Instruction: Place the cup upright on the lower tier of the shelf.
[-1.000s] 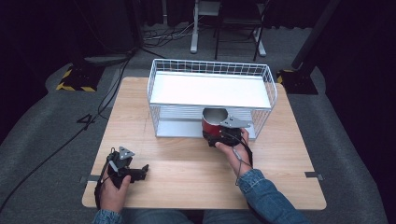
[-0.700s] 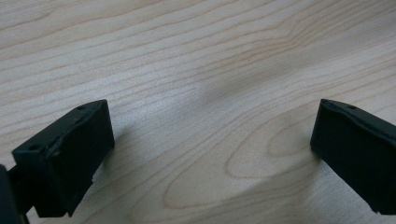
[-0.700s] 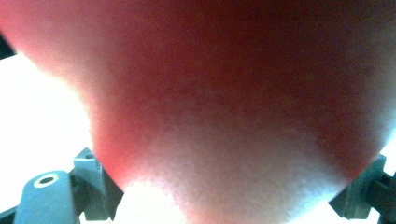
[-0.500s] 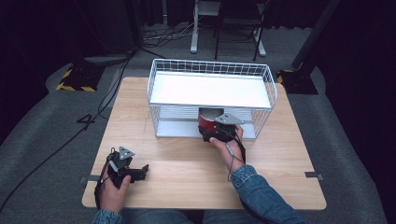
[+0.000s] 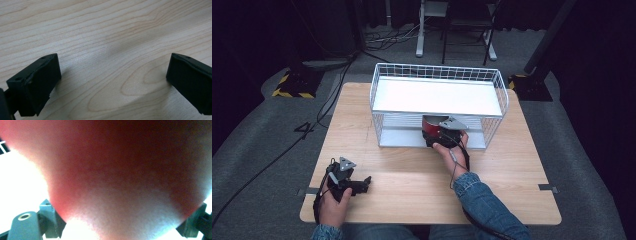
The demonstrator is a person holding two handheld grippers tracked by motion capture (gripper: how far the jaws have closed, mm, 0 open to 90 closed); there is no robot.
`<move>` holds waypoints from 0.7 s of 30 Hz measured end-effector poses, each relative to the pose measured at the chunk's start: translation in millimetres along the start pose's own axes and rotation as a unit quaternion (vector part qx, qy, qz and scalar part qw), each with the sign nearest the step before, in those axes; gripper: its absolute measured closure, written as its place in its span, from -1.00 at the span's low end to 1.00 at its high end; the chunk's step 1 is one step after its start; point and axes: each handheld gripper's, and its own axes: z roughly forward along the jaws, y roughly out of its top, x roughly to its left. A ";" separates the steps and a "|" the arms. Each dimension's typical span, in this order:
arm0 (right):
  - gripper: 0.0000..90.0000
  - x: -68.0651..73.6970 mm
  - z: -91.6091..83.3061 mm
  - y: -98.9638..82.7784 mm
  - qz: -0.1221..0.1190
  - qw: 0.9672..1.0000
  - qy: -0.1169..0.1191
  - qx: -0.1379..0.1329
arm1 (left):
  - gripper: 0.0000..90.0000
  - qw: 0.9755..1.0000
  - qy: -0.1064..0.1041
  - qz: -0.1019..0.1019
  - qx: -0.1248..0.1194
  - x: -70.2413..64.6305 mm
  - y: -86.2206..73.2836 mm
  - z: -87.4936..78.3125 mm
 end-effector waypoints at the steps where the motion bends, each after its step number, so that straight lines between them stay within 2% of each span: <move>1: -0.64 -0.1 1.1 -0.3 0.002 1.000 -0.001 -0.001 | -1.00 1.000 0.000 0.000 0.000 0.0 0.0 0.0; 11: -0.64 -1.1 9.1 1.9 0.005 1.000 -0.005 -0.002 | -1.00 1.000 0.000 0.001 0.000 0.2 0.2 0.2; 15: -0.64 -4.4 14.6 -0.5 0.018 1.000 0.008 0.009 | -1.00 1.000 0.000 0.000 0.000 0.2 0.2 0.2; 21: -0.64 -6.7 20.6 -5.7 0.014 1.000 -0.003 0.008 | -1.00 1.000 0.000 0.000 0.000 0.2 0.2 0.2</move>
